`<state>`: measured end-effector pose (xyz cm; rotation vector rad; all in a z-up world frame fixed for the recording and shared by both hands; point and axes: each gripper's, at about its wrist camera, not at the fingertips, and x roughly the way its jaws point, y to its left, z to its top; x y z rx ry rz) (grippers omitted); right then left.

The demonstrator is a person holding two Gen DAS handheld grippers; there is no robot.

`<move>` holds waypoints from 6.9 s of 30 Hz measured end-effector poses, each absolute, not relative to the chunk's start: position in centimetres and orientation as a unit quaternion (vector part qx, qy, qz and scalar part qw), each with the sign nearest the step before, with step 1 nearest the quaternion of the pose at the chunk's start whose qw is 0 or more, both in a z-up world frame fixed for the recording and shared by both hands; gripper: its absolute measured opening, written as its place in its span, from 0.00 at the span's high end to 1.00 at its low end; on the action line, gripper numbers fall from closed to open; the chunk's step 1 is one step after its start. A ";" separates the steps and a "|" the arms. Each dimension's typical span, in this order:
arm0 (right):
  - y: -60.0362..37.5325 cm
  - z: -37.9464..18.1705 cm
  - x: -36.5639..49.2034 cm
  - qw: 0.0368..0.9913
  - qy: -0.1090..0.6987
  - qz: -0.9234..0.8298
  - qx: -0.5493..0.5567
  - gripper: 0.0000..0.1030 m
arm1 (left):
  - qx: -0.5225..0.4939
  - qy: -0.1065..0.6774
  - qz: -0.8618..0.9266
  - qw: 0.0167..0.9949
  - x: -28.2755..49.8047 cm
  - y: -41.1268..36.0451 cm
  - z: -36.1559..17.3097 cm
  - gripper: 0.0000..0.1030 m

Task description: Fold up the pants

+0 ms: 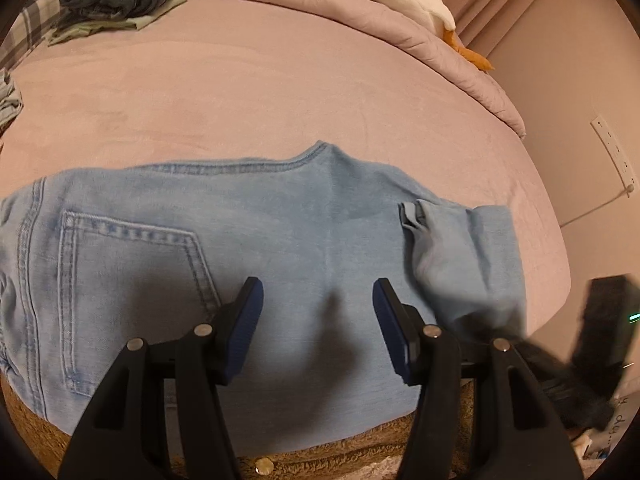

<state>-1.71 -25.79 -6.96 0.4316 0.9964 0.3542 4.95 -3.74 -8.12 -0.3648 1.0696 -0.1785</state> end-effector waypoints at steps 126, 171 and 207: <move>-29.5 -6.9 -3.3 0.877 0.464 -0.027 0.124 0.40 | -0.171 0.447 -0.036 0.877 1.7 -1.6 -4.0 0.30; -18.3 -8.1 -0.2 0.880 0.470 0.050 0.044 0.03 | -0.310 0.444 0.075 0.837 -3.2 9.7 -9.6 0.11; -23.4 -6.2 -2.3 0.871 0.458 0.052 0.171 0.02 | -0.301 0.349 -0.052 0.886 -3.9 4.1 0.3 0.66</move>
